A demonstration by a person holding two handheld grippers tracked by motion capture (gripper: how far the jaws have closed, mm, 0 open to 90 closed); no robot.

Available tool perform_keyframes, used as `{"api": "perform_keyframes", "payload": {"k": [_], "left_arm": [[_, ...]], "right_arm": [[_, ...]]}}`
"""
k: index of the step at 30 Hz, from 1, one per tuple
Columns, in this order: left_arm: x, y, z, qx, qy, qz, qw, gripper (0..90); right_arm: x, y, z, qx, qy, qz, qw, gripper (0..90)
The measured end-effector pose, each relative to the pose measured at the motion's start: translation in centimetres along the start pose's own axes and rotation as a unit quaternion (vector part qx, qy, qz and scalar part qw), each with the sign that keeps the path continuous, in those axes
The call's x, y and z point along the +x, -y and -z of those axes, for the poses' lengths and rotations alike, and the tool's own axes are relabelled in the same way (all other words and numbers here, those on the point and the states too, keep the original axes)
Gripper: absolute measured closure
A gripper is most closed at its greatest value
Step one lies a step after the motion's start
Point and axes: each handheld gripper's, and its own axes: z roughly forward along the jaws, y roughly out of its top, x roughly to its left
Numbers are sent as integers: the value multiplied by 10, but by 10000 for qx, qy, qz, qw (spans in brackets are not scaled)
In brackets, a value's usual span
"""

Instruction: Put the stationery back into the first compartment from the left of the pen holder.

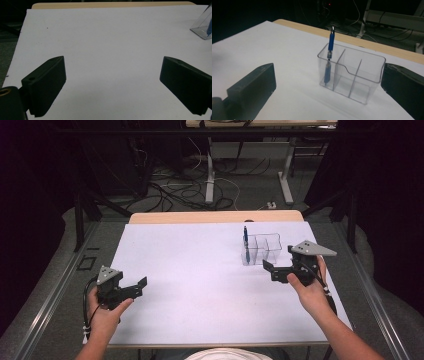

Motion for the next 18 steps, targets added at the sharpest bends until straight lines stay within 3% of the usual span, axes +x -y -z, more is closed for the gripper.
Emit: {"api": "perform_keyframes", "payload": {"k": [9, 18], "left_arm": [[0, 0, 0, 14, -11, -10, 10000, 65], [0, 1, -1, 3, -25, 9, 10000, 65]], "right_arm": [[-12, 31, 7, 99, 267, 23, 9996, 0], [-30, 57, 8, 135, 599, -212, 9979, 0]]}}
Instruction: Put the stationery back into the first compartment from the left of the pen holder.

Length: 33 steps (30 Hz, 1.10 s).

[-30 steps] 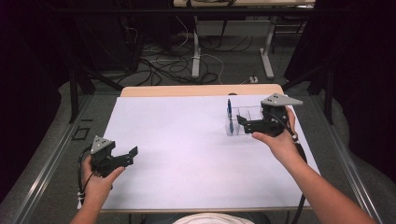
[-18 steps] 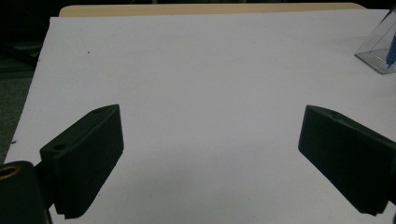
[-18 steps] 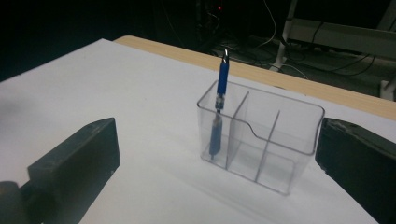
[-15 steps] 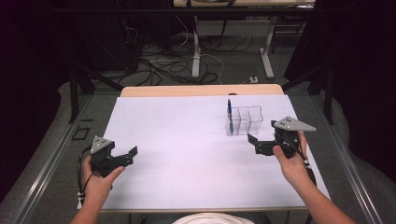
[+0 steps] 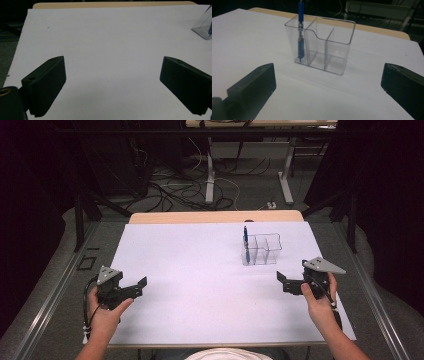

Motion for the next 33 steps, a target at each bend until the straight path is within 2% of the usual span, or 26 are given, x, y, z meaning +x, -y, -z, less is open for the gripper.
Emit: {"api": "perform_keyframes", "payload": {"k": [6, 14, 15, 16, 17, 18, 20, 22, 24, 27, 33], "left_arm": [[0, 0, 0, -4, 13, -14, 10000, 65], [1, 0, 0, -20, 7, -25, 10000, 65], [1, 0, 0, -19, 5, -26, 10000, 65], [1, 0, 0, -15, 3, -27, 10000, 65], [1, 0, 0, -17, 1, -29, 10000, 65], [1, 0, 0, -18, -1, -33, 10000, 65], [1, 0, 0, -21, -6, -32, 10000, 65], [1, 0, 0, -20, -6, -36, 10000, 65], [1, 0, 0, -16, -1, -38, 10000, 64], [1, 0, 0, -20, 0, -51, 10000, 65], [1, -1, 1, -39, -8, -49, 10000, 65]], "right_arm": [[-17, 11, 2, 0, 253, -18, 9997, 0], [-34, 23, 0, 132, 410, -401, 9983, 0], [-36, 25, -2, 72, 472, -393, 9981, 0], [-36, 25, -1, 141, 467, -426, 9979, 0], [-38, 27, -3, 18, 536, -385, 9978, 0], [-39, 27, -2, 171, 507, -407, 9977, 0], [-40, 29, -4, 145, 571, -430, 9973, 0], [-43, 31, -4, 237, 548, -438, 9973, 0], [-44, 34, -6, 298, 523, -509, 9969, 0], [-44, 38, -9, 392, 486, -751, 9952, 0], [-48, 40, -11, 421, 505, -853, 9942, 0]]}}
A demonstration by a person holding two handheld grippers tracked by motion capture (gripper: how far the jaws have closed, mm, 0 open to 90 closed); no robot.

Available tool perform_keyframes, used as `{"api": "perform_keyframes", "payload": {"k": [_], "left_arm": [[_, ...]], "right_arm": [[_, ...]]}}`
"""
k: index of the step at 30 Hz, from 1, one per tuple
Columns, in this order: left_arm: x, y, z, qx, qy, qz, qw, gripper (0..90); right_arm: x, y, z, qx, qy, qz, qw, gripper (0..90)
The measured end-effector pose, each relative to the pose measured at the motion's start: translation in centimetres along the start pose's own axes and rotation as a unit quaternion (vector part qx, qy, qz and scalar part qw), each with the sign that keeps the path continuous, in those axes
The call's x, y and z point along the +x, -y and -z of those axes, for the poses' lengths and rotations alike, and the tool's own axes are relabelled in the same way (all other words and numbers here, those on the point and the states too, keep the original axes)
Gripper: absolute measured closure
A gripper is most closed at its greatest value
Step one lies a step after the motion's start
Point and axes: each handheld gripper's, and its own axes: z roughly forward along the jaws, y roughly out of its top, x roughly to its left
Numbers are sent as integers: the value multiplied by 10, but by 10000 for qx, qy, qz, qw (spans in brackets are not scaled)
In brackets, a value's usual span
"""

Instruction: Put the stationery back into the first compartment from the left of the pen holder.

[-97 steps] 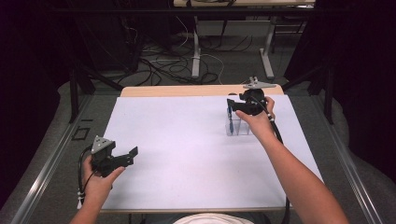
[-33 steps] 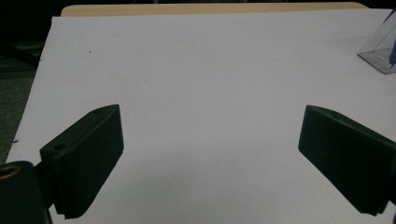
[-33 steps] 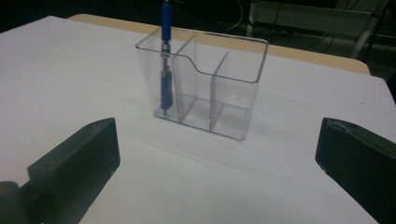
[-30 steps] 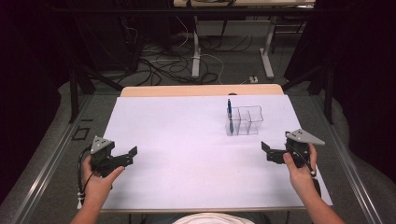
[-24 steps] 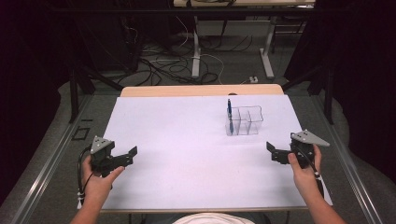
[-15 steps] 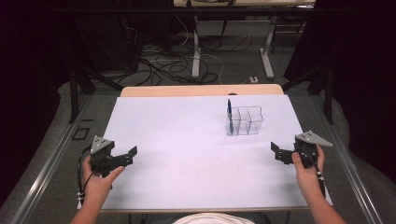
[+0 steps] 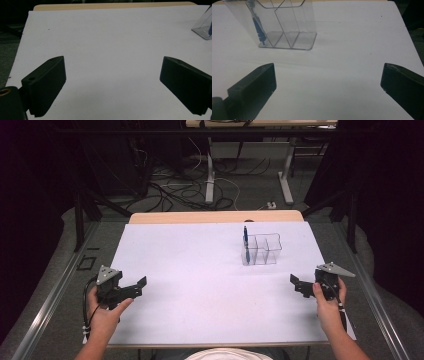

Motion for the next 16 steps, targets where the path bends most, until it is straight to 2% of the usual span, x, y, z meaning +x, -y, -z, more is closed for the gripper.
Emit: {"api": "perform_keyframes", "payload": {"k": [4, 6, 12, 16], "left_arm": [[0, 0, 0, -5, 0, 5, 10000, 64], [0, 0, 0, -5, -2, 2, 10000, 65], [1, 0, 0, 7, -1, 6, 10000, 65], [1, 0, 0, -3, 3, 8, 10000, 65]], "right_arm": [[-2, 1, 0, 86, 48, -123, 9999, 0], [-3, 2, -2, 42, 68, -132, 9999, 1], [-5, 4, -3, 144, 19, -297, 9995, 4], [-5, 5, -3, 240, 39, -294, 9993, 4]]}}
